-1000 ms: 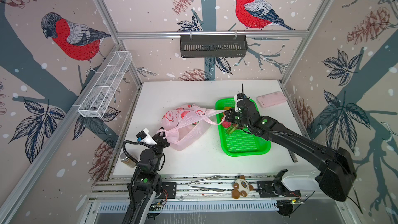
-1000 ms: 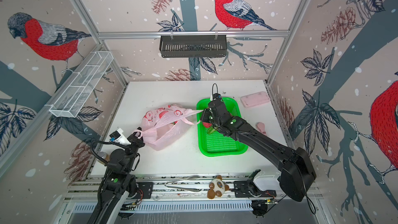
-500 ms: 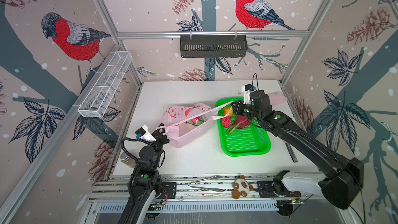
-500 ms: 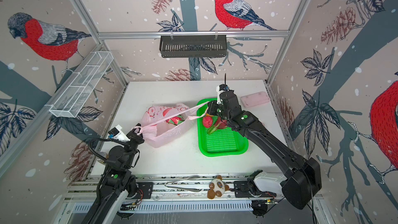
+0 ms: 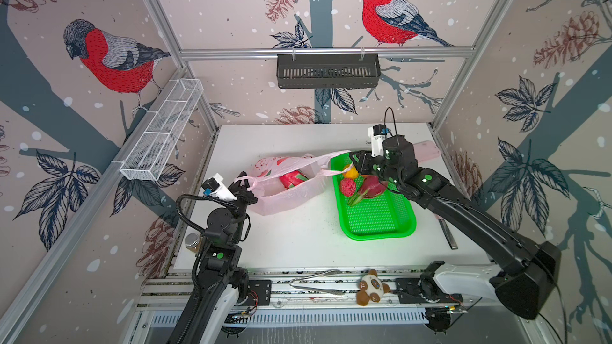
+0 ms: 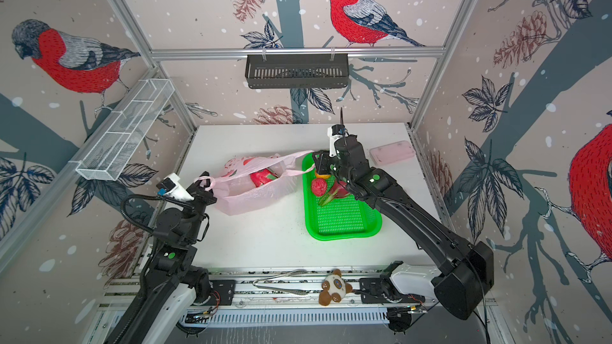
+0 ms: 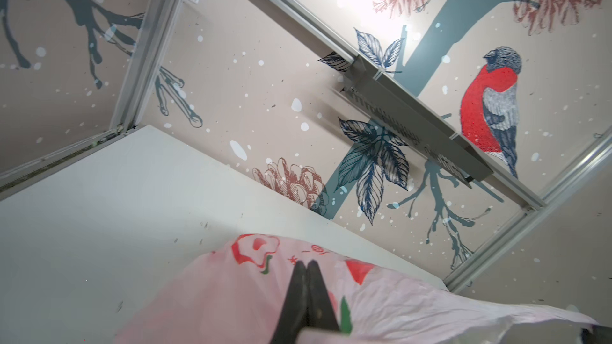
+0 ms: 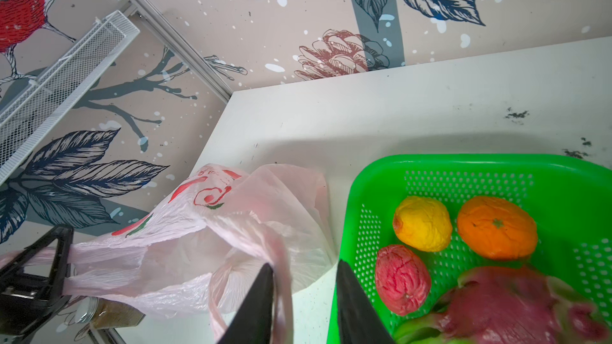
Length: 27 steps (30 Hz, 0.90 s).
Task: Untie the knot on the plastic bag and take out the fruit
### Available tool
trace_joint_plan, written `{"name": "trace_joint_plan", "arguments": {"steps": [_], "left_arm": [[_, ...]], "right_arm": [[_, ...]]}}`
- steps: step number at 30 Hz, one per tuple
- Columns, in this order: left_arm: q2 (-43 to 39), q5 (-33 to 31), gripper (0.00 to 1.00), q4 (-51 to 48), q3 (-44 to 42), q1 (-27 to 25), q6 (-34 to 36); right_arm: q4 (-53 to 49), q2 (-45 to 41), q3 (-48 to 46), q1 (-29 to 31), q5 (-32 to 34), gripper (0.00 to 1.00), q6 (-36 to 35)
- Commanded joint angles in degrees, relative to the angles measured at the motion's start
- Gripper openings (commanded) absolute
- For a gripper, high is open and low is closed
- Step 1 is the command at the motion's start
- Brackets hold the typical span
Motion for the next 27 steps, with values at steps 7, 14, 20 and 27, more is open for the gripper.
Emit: {"name": "trace_joint_plan", "arguments": {"steps": [7, 14, 20, 27], "left_arm": [[1.6, 5.7, 0.00, -4.8, 5.4, 0.1, 4.7], [4.5, 6.6, 0.00, -5.1, 8.0, 0.1, 5.1], [7.4, 7.6, 0.00, -4.9, 9.8, 0.1, 5.4], [10.4, 7.4, 0.00, -4.6, 11.1, 0.1, 5.8]], "right_arm": [[-6.6, 1.0, 6.9, 7.8, 7.4, 0.65, -3.9], [-13.6, 2.2, 16.0, 17.1, 13.9, 0.69, -6.7], [-14.4, 12.1, 25.3, 21.8, 9.9, 0.48, -12.3], [-16.9, 28.6, 36.3, 23.4, 8.8, 0.26, -20.9]]}}
